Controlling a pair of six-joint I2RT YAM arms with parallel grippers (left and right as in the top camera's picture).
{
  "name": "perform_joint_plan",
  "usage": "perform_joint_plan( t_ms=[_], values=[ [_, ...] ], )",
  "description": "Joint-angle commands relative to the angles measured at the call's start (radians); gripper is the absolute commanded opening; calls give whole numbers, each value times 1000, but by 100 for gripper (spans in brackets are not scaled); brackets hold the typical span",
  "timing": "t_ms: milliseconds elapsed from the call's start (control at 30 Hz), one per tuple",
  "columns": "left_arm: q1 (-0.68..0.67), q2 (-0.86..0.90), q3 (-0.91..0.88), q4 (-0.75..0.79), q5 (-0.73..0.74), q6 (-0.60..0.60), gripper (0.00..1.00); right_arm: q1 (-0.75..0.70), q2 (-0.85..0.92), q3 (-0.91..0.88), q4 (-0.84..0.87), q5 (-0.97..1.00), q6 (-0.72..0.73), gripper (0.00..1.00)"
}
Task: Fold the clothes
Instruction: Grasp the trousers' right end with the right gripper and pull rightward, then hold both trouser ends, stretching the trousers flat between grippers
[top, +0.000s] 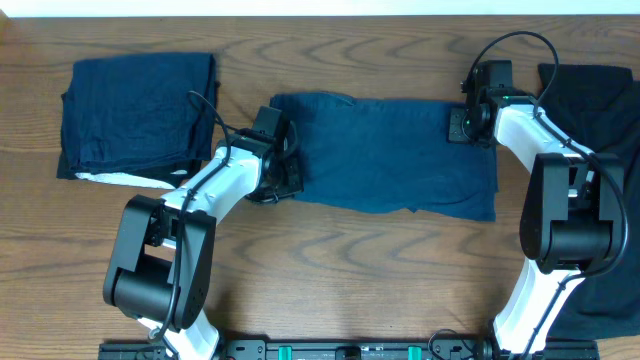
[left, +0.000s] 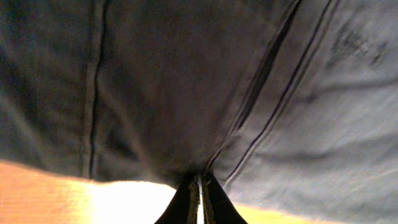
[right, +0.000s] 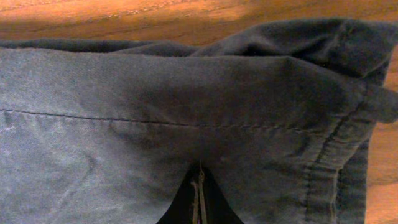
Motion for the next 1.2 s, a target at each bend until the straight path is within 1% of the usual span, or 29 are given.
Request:
perform_joint_plan(
  t_ms=[0,133,233,267,333,367,400,433,467,500,533,667,833,967,1167],
  values=[
    [3,-42,12,-35,-8,64,7,-14,55,-16,-9,15,-29,1],
    [3,-114,45,-69,-8,78,7,-14,55,20,-48,13,-29,5],
    [3,-174,68,-67,-9,78,7,-15,48,52,-71,14,-30,13],
    [3,-192,74,-62,-10,78,7,-17,42,64,-87,13,-51,17],
    [3,-219,76,-42,-23,82,7,-19,29,89,-111,-15,-143,21],
    [3,-225,76,-34,-38,82,7,-20,23,100,-121,-42,-205,28],
    [3,-229,76,-28,-55,84,7,-21,19,122,-137,-86,-305,41],
    [3,-229,76,-26,-63,85,7,-22,19,136,-146,-97,-345,45],
    [3,-227,75,-25,-69,85,8,-24,19,153,-158,-99,-386,45],
    [3,-225,75,-25,-69,85,11,-29,19,162,-159,-98,-418,45],
    [3,-222,75,-24,-69,85,13,-34,19,166,-151,-99,-451,45],
    [3,-205,74,-12,-69,85,17,-67,20,169,-83,-171,-531,42],
    [3,-188,74,10,-70,85,17,-102,20,169,-14,-300,-606,41],
    [3,-182,74,14,-70,85,17,-108,20,169,-7,-300,-662,41],
    [3,-182,74,14,-70,85,17,-108,42,169,-5,-299,-695,40]
  ],
)
